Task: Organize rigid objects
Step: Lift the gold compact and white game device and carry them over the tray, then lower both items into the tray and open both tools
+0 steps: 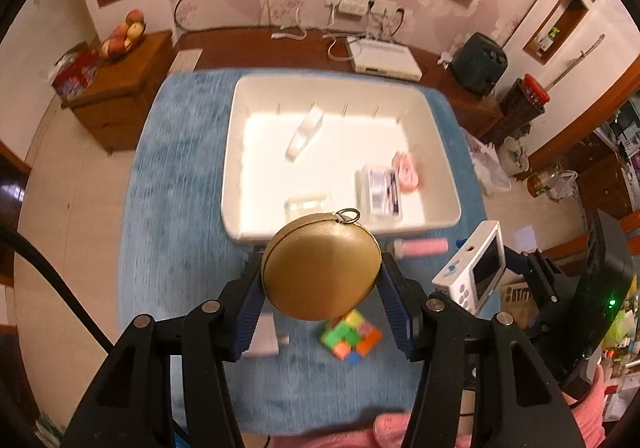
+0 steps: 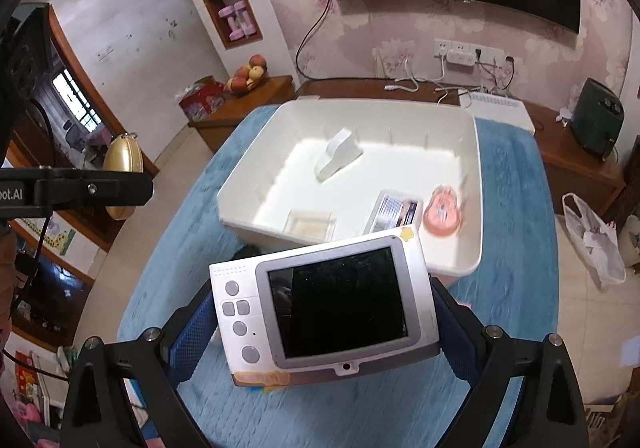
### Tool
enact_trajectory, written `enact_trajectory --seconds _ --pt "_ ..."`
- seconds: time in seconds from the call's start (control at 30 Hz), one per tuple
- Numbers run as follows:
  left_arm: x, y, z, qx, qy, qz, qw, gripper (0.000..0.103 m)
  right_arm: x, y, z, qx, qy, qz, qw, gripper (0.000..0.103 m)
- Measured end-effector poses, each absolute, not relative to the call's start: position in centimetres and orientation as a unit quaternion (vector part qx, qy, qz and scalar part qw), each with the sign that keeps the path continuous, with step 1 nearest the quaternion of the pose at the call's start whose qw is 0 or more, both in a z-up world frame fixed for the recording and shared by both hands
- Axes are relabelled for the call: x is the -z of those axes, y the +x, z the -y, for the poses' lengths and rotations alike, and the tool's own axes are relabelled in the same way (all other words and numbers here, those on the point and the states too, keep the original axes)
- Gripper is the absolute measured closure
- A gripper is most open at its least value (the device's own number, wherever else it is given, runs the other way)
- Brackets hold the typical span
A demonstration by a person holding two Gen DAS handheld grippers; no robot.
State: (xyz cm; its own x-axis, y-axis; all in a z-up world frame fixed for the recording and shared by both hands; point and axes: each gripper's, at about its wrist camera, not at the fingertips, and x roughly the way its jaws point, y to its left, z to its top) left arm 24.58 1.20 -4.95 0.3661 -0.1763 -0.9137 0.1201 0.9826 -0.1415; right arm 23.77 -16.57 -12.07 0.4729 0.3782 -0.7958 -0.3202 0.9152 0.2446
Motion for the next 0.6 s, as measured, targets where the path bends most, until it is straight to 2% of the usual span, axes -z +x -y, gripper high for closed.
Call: enact_trajectory --seconds 0.37,0.6 --pt "6.8 30.5 -0.6 0.078 -0.035 -0.495 0.864 0.045 14.0 29.3 18.3 -0.174 0.067 -0.443 0.877 0.006" --pt "9.8 33.2 -0.2 0.092 -0.062 -0.502 0.858 0.045 16.0 32.3 19.4 -0.162 0.075 -0.428 0.886 0.006"
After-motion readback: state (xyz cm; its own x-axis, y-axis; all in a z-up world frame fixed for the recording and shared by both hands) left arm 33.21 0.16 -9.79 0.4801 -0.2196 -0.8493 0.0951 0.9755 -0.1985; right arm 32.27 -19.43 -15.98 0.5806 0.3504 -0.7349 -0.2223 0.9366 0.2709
